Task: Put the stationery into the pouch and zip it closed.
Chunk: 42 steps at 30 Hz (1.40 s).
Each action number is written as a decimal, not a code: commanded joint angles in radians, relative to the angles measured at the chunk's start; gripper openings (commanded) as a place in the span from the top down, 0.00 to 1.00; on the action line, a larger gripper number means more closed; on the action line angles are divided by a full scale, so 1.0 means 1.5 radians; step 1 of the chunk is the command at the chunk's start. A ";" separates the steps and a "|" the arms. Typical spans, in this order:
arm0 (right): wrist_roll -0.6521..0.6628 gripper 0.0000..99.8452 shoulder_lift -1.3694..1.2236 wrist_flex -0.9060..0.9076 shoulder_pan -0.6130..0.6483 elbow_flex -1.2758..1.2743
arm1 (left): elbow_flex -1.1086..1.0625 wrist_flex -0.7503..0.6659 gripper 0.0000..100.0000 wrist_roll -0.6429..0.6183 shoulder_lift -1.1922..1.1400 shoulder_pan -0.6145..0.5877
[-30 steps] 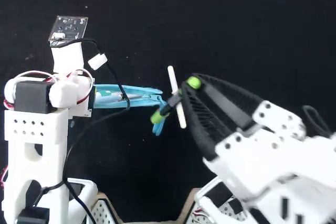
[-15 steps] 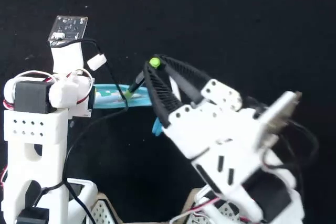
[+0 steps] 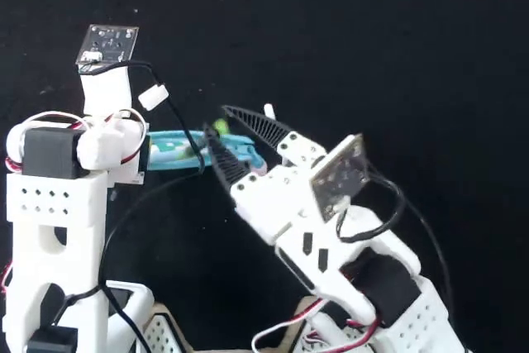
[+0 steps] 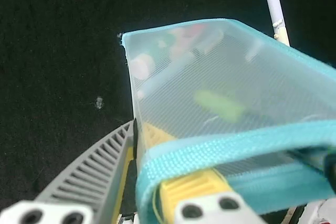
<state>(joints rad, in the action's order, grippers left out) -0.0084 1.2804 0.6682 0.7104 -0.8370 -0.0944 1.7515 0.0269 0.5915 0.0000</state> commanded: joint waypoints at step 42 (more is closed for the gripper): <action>0.024 0.99 -0.071 0.123 0.026 0.062 | -0.010 -0.006 0.97 -0.008 -0.007 0.006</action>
<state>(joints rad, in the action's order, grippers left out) 0.0115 1.1699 0.8462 0.7564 -0.8523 -0.0959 1.7515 0.0269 0.5915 0.0000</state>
